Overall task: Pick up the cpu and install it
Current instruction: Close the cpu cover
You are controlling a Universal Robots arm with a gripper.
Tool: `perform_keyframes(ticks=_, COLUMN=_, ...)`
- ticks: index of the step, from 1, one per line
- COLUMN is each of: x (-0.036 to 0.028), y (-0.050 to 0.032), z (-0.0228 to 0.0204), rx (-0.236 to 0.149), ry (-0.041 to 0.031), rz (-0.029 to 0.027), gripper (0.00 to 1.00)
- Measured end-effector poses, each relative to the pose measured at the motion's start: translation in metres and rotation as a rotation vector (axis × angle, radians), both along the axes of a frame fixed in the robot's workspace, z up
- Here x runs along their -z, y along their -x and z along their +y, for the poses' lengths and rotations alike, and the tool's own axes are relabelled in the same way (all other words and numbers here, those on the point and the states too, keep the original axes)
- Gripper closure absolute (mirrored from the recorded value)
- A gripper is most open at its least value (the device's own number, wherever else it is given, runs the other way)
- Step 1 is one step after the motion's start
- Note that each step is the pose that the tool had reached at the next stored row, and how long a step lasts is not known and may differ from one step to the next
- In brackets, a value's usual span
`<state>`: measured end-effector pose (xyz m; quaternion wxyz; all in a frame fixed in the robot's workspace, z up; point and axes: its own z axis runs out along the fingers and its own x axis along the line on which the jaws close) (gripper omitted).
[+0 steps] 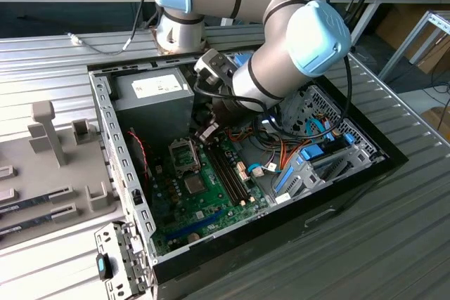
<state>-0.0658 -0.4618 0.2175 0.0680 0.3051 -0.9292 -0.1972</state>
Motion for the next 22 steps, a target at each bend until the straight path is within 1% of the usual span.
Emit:
perform_keyframes(ticks=1, x=0.0010, y=-0.0019, z=0.0000, rx=0.000, ry=-0.0003, rz=0.0030, gripper=0.89)
perform_keyframes(ticks=2, x=0.0027, y=-0.0041, z=-0.0001, rx=0.000, ry=-0.0001, rz=0.0074, gripper=0.89)
perform_keyframes(ticks=3, x=0.0042, y=-0.0044, z=0.0003, rx=0.000, ry=-0.0001, rz=0.0090, gripper=0.89)
perform_keyframes(ticks=4, x=0.0059, y=-0.0044, z=0.0025, rx=0.000, ry=0.0002, rz=0.0095, gripper=0.89)
perform_keyframes(ticks=5, x=0.0073, y=-0.0041, z=0.0047, rx=0.000, ry=-0.0001, rz=0.0094, gripper=0.89)
perform_keyframes(ticks=7, x=0.0097, y=-0.0038, z=0.0073, rx=0.000, ry=-0.0005, rz=0.0094, gripper=0.89)
perform_keyframes(ticks=10, x=0.0117, y=0.0018, z=0.0075, rx=0.000, ry=-0.0021, rz=0.0094, gripper=0.89)
perform_keyframes(ticks=13, x=0.0123, y=0.0052, z=0.0070, rx=0.000, ry=-0.0033, rz=0.0090, gripper=0.89)
perform_keyframes(ticks=14, x=0.0124, y=0.0064, z=0.0065, rx=0.000, ry=-0.0048, rz=0.0093, gripper=0.89)
perform_keyframes(ticks=15, x=0.0124, y=0.0071, z=0.0060, rx=0.000, ry=-0.0062, rz=0.0083, gripper=0.89)
perform_keyframes(ticks=18, x=0.0112, y=0.0084, z=0.0053, rx=0.000, ry=-0.0106, rz=0.0055, gripper=0.89)
perform_keyframes(ticks=21, x=0.0076, y=0.0088, z=0.0051, rx=0.000, ry=-0.0152, rz=0.0033, gripper=0.89)
perform_keyframes(ticks=22, x=0.0057, y=0.0089, z=0.0050, rx=0.000, ry=-0.0178, rz=0.0024, gripper=0.89)
